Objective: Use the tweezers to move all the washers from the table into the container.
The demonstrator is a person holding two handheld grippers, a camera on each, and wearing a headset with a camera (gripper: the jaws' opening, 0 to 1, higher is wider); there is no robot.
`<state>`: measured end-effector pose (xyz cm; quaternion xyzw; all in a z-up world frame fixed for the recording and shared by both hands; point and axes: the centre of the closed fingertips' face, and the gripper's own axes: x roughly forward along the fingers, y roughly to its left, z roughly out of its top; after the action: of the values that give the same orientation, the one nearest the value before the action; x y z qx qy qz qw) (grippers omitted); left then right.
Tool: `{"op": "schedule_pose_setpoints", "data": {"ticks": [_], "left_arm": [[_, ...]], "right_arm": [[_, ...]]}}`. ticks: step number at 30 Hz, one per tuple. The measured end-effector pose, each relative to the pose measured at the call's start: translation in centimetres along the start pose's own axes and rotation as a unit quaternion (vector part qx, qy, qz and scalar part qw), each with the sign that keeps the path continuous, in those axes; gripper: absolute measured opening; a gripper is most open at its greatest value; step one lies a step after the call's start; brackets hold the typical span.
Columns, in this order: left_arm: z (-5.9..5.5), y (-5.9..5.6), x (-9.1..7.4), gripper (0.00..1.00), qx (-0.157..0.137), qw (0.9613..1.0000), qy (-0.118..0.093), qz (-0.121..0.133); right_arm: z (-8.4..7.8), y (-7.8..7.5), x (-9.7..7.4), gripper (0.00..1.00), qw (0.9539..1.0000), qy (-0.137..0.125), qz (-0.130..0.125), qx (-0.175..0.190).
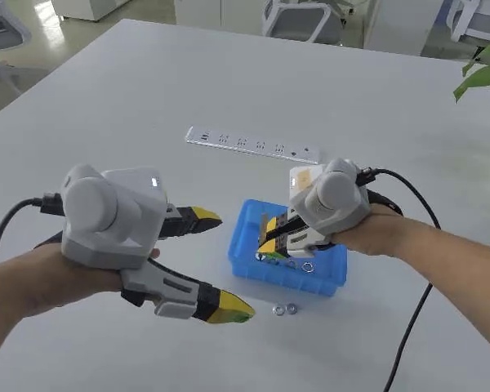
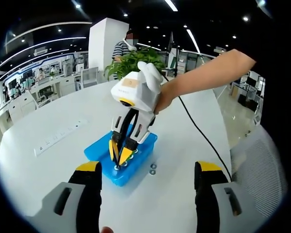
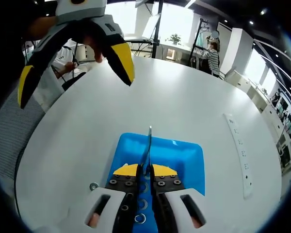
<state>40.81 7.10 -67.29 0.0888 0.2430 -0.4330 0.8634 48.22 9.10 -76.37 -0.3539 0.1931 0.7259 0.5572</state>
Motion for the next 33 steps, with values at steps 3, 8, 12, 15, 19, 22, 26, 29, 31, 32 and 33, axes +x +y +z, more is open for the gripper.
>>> {"op": "schedule_pose_setpoints", "data": {"ticks": [3, 8, 12, 15, 19, 22, 26, 29, 31, 32, 33], "left_arm": [[0.2, 0.5, 0.3, 0.78, 0.009, 1.0, 0.001, -0.001], [1.0, 1.8, 0.9, 0.69, 0.015, 0.9999, -0.006, 0.002], [1.5, 2.8, 1.5, 0.56, 0.023, 0.9997, -0.009, 0.004], [1.6, 3.4, 1.9, 0.49, 0.023, 0.9997, -0.01, 0.003], [1.4, 3.8, 2.7, 0.36, 0.028, 0.9996, -0.005, 0.001], [1.3, 4.2, 3.4, 0.32, 0.036, 0.9994, 0.001, 0.002], [1.4, 4.6, 4.2, 0.27, 0.043, 0.999, 0.004, 0.004], [1.5, 4.9, 4.7, 0.24, 0.049, 0.9987, 0.007, 0.004], [1.6, 5.1, 5.0, 0.23, 0.053, 0.9986, 0.008, 0.002], [1.6, 5.1, 5.1, 0.21, 0.053, 0.9986, 0.01, 0.001], [1.5, 5.1, 5.2, 0.2, 0.055, 0.9984, 0.012, -0.002]], "right_arm": [[0.0, 0.0, 0.0, 0.09, 1.0, 0.0, 0.0, -0.001], [-0.1, 0.0, 0.0, 0.09, 1.0, -0.001, 0.001, -0.002], [-0.1, 0.0, -0.1, 0.09, 1.0, -0.003, 0.001, -0.001], [-0.1, 0.0, 0.0, 0.09, 1.0, -0.003, 0.001, -0.001], [-0.2, 0.0, 0.0, 0.09, 1.0, -0.004, 0.002, -0.002], [-0.2, 0.0, 0.0, 0.09, 1.0, -0.004, 0.002, -0.002], [-0.3, 0.1, -0.1, 0.09, 1.0, -0.005, 0.004, -0.002], [-0.4, 0.2, -0.1, 0.09, 1.0, -0.005, 0.004, -0.003], [-0.4, 0.2, -0.1, 0.09, 1.0, -0.005, 0.005, -0.005], [-0.4, 0.2, -0.1, 0.09, 1.0, -0.005, 0.005, -0.005], [-0.4, 0.2, -0.1, 0.09, 1.0, -0.005, 0.005, -0.005]]}}
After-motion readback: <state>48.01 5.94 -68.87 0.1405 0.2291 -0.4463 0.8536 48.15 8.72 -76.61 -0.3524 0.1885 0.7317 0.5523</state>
